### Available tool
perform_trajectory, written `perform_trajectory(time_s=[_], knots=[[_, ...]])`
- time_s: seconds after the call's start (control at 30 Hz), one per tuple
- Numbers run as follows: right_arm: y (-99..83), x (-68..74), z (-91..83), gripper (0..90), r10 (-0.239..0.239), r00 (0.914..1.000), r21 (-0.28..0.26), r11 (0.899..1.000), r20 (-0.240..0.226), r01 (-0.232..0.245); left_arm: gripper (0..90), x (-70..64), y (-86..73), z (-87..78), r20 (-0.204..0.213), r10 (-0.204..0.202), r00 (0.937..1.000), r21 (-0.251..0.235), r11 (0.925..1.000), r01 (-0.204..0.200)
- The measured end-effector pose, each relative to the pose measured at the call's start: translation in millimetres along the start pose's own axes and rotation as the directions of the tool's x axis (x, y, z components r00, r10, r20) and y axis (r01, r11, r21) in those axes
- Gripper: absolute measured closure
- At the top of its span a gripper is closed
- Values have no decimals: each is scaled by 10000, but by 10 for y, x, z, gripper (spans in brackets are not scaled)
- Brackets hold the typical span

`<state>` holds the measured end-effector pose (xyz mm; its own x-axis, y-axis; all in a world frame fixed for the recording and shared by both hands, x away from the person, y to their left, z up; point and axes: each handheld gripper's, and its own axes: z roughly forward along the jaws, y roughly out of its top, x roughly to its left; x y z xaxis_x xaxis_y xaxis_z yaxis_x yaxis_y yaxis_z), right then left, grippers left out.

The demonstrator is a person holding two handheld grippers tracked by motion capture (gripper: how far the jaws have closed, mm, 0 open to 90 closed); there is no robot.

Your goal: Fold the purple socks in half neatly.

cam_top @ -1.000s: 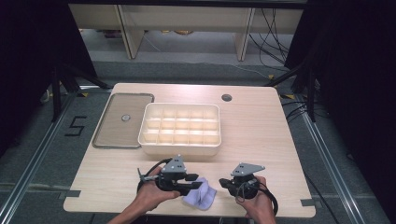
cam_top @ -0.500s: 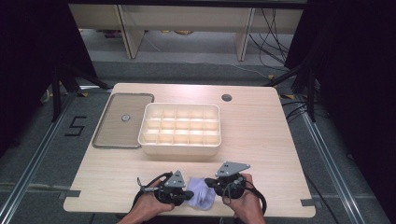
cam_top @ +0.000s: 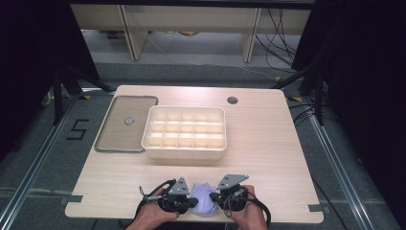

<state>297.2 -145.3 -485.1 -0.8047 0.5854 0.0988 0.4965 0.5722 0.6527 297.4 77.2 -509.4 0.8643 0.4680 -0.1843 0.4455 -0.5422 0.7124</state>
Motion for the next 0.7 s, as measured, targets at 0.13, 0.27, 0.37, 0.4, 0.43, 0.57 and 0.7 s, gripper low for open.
perform_trajectory(time_s=[0.13, 0.27, 0.37, 0.4, 0.43, 0.57, 0.7], knots=[[-83, -69, 17, 900, 137, 9995, 439, 9989, 268, -148, 865, -20, -11, -25, -41, 275, 9996, 98, 9996, -275], [-87, -77, 29, 900, -14, 9999, 470, 9989, 158, 7, 849, -46, 33, -66, 14, 218, 9998, -175, 9996, -218], [-83, -89, 49, 900, -98, 10000, 470, 9988, 8, 98, 855, 7, 201, -79, -308, 219, 9993, -609, 9979, -238], [-82, -89, 50, 900, -63, 10000, 476, 9988, 46, 60, 859, 34, 228, -62, -326, 257, 9991, -638, 9976, -278], [-83, -89, 48, 900, -74, 10000, 472, 9989, 8, 73, 863, 79, 253, -40, -488, 251, 9985, -621, 9977, -281], [-94, -79, 61, 900, 30, 9998, 372, 9993, 188, -37, 879, 255, 246, 38, -603, -222, 9979, -596, 9980, 186], [-86, -83, 51, 900, 115, 9999, 554, 9984, 83, -119, 887, 324, 206, 70, -689, -172, 9975, -339, 9993, 149]])
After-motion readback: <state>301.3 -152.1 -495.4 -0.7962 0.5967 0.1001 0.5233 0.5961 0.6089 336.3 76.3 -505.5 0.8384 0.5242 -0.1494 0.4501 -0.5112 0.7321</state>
